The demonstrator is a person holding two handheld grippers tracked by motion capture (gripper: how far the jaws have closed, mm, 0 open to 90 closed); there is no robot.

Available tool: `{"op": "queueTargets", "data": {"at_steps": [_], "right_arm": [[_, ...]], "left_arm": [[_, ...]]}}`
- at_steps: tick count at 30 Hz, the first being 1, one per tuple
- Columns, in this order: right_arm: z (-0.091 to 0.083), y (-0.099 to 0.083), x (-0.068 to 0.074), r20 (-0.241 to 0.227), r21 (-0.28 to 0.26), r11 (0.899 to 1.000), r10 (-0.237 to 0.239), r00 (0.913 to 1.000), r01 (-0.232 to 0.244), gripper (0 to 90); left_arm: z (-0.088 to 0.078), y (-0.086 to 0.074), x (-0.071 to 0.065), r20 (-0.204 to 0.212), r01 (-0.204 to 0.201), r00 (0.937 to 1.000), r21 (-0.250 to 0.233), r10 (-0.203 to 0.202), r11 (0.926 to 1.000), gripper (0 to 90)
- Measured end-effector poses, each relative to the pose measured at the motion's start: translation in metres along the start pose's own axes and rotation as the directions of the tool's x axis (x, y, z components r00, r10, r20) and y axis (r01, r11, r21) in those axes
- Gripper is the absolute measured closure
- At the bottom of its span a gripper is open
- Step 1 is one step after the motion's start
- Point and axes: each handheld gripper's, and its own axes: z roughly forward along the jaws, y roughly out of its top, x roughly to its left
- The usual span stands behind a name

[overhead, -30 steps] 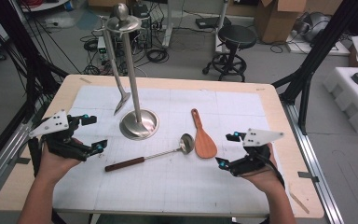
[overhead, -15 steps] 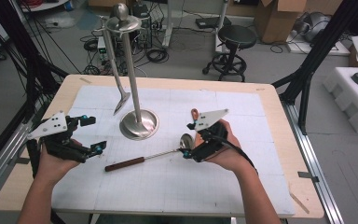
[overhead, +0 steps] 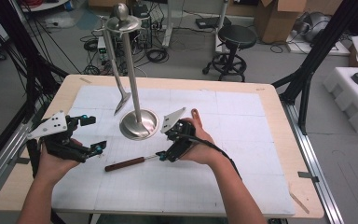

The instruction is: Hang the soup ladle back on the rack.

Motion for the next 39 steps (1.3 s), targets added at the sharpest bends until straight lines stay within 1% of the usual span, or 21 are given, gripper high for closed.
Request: {"op": "queueTargets", "data": {"at_steps": [1, 3, 8, 11, 12, 14, 16, 17, 18, 19, 20, 21, 22, 25, 26, 27, 29, 30, 34, 35, 39], "right_arm": [[0.004, 0.002, 0.000, -0.006, 0.008, 1.000, -0.009, 0.9999, 0.009, 14.3], [0.014, 0.005, 0.001, -0.021, 0.022, 1.000, -0.009, 0.9997, 0.009, 14.9], [0.035, 0.008, 0.002, -0.040, 0.061, 0.998, -0.030, 0.9987, 0.032, 17.0], [0.047, 0.010, 0.003, -0.058, 0.086, 0.995, -0.051, 0.9970, 0.056, 21.6], [0.050, 0.010, 0.004, -0.072, 0.097, 0.994, -0.049, 0.9962, 0.056, 22.2], [0.061, 0.012, 0.005, -0.081, 0.115, 0.991, -0.057, 0.9951, 0.066, 23.7], [0.069, 0.015, 0.006, -0.108, 0.128, 0.989, -0.064, 0.9920, 0.078, 28.3], [0.073, 0.016, 0.006, -0.109, 0.133, 0.987, -0.075, 0.9913, 0.089, 30.2], [0.077, 0.018, 0.007, -0.119, 0.144, 0.985, -0.079, 0.9898, 0.095, 35.8], [0.081, 0.018, 0.009, -0.130, 0.161, 0.983, -0.066, 0.9893, 0.087, 40.2], [0.085, 0.020, 0.010, -0.132, 0.187, 0.977, -0.075, 0.9884, 0.099, 42.7], [0.090, 0.019, 0.011, -0.136, 0.189, 0.977, -0.073, 0.9880, 0.098, 48.1], [0.094, 0.019, 0.012, -0.158, 0.212, 0.972, -0.069, 0.9851, 0.102, 53.8], [0.095, 0.020, 0.012, -0.184, 0.212, 0.972, -0.065, 0.9808, 0.104, 65.8], [0.095, 0.020, 0.013, -0.183, 0.208, 0.972, -0.068, 0.9807, 0.107, 68.3], [0.094, 0.020, 0.014, -0.176, 0.209, 0.971, -0.080, 0.9811, 0.117, 68.4], [0.094, 0.020, 0.014, -0.178, 0.209, 0.972, -0.070, 0.9815, 0.107, 68.6], [0.094, 0.020, 0.013, -0.178, 0.216, 0.971, -0.068, 0.9816, 0.106, 68.7], [0.094, 0.020, 0.012, -0.173, 0.221, 0.974, -0.017, 0.9847, 0.056, 72.7], [0.094, 0.021, 0.012, -0.165, 0.228, 0.972, -0.018, 0.9861, 0.056, 73.5], [0.092, 0.021, 0.013, -0.153, 0.247, 0.969, 0.012, 0.9882, 0.027, 73.5]], "left_arm": [[0.000, 0.000, 0.000, -0.002, 0.000, 1.0000, -0.001, 0.000, 1.0000, 5.8], [0.000, 0.000, 0.000, -0.002, 0.000, 1.0000, 0.001, 0.000, 1.0000, 5.8], [-0.001, 0.000, -0.001, -0.007, -0.010, 0.9999, 0.007, 0.010, 0.9999, 5.8], [-0.001, 0.001, -0.001, -0.008, -0.009, 0.9999, 0.004, 0.009, 0.9999, 5.8], [-0.002, 0.001, -0.001, -0.007, -0.012, 0.9999, 0.003, 0.012, 0.9999, 5.8], [-0.002, 0.001, -0.001, -0.009, -0.014, 0.9999, 0.004, 0.014, 0.9999, 5.8], [-0.002, 0.001, -0.002, -0.010, -0.013, 0.9999, 0.002, 0.013, 0.9999, 5.8], [-0.002, 0.001, -0.002, -0.011, -0.014, 0.9998, 0.004, 0.014, 0.9999, 5.8], [-0.002, 0.001, -0.002, -0.011, -0.015, 0.9998, 0.007, 0.015, 0.9999, 5.8], [-0.002, 0.001, -0.002, -0.009, -0.017, 0.9998, 0.007, 0.017, 0.9998, 5.8], [-0.002, 0.001, -0.002, -0.009, -0.017, 0.9998, 0.006, 0.017, 0.9998, 5.8], [-0.003, 0.001, -0.002, -0.009, -0.018, 0.9998, 0.008, 0.018, 0.9998, 5.8], [-0.003, 0.001, -0.002, -0.011, -0.017, 0.9998, 0.007, 0.017, 0.9998, 5.8], [-0.004, 0.000, -0.001, -0.011, -0.016, 0.9998, 0.008, 0.017, 0.9998, 5.8], [-0.004, -0.001, -0.001, -0.012, -0.015, 0.9998, 0.009, 0.015, 0.9998, 5.8], [-0.003, -0.001, 0.000, -0.013, -0.014, 0.9998, 0.008, 0.014, 0.9999, 5.8], [-0.003, -0.002, 0.000, -0.012, -0.013, 0.9998, 0.012, 0.013, 0.9998, 5.8], [-0.003, -0.002, 0.000, -0.012, -0.013, 0.9998, 0.014, 0.014, 0.9998, 5.8], [-0.002, -0.002, 0.000, -0.012, -0.015, 0.9998, 0.015, 0.015, 0.9998, 5.8], [-0.002, -0.002, 0.000, -0.013, -0.015, 0.9998, 0.015, 0.015, 0.9998, 5.8], [-0.003, -0.002, 0.000, -0.015, -0.014, 0.9998, 0.016, 0.014, 0.9998, 5.8]]}}
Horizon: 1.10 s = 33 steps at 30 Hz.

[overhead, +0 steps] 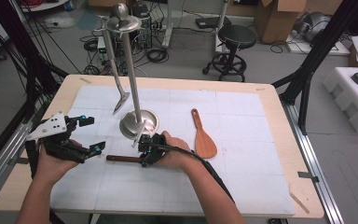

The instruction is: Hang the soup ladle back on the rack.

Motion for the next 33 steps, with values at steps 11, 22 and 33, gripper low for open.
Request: {"op": "queueTargets", "data": {"at_steps": [11, 22, 33], "right_arm": [[-0.004, -0.004, -0.002, 0.008, 0.039, 0.999, 0.025, 0.9996, -0.026, 73.2], [-0.003, -0.003, 0.008, 0.071, 0.047, 0.999, -0.020, 0.9973, 0.017, 73.6], [-0.057, -0.020, -0.002, 0.081, -0.164, 0.986, 0.054, 0.9953, -0.040, 73.7]], "left_arm": [[0.000, 0.000, -0.001, 0.005, 0.000, 1.0000, 0.001, 0.000, 1.0000, 5.8], [0.005, 0.000, -0.001, 0.007, -0.006, 1.0000, 0.015, 0.006, 0.9999, 5.8], [0.000, -0.001, 0.000, -0.003, -0.001, 1.0000, 0.003, 0.001, 1.0000, 5.8]]}}
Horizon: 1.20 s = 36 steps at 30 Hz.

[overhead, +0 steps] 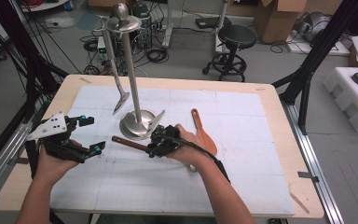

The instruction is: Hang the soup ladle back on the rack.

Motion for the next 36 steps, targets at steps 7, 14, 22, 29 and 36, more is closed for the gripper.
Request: {"op": "queueTargets", "data": {"at_steps": [7, 14, 22, 29, 36], "right_arm": [[-0.051, -0.013, -0.008, 0.021, -0.163, 0.985, 0.058, 0.9981, -0.054, 73.8], [-0.083, -0.027, -0.010, 0.022, -0.282, 0.956, 0.088, 0.9959, -0.078, 73.8], [-0.099, -0.036, -0.011, 0.024, -0.356, 0.931, 0.099, 0.9948, -0.084, 73.8], [-0.114, -0.039, -0.012, 0.014, -0.440, 0.894, 0.101, 0.9948, -0.085, 73.8], [-0.126, -0.037, -0.013, 0.032, -0.459, 0.885, 0.105, 0.9940, -0.079, 73.8]], "left_arm": [[0.001, 0.000, -0.001, 0.005, -0.004, 1.0000, 0.000, 0.004, 1.0000, 5.8], [0.003, 0.001, 0.000, 0.005, -0.003, 1.0000, -0.001, 0.003, 1.0000, 5.8], [0.002, 0.001, 0.000, 0.003, -0.002, 1.0000, 0.000, 0.002, 1.0000, 5.8], [0.002, 0.000, 0.000, 0.004, -0.005, 1.0000, 0.002, 0.005, 1.0000, 5.8], [0.002, 0.000, 0.000, 0.004, -0.005, 1.0000, 0.002, 0.005, 1.0000, 5.8]]}}
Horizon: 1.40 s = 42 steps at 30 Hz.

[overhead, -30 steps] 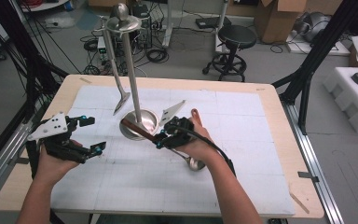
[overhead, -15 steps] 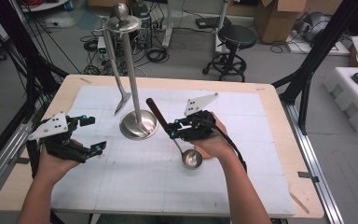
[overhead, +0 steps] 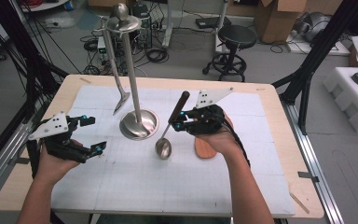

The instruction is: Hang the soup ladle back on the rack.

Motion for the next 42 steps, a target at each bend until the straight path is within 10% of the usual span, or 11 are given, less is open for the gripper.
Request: {"op": "queueTargets", "data": {"at_steps": [23, 42], "right_arm": [[-0.034, 0.035, -0.008, 0.057, 0.028, 0.999, -0.034, 0.9978, 0.032, 73.7], [-0.023, 0.080, -0.027, 0.081, 0.095, 0.995, -0.047, 0.9956, 0.040, 73.7]], "left_arm": [[-0.001, 0.000, 0.002, 0.003, 0.004, 1.0000, -0.006, -0.004, 1.0000, 5.8], [-0.003, 0.000, 0.002, 0.002, 0.009, 1.0000, -0.018, -0.009, 0.9998, 5.8]]}}
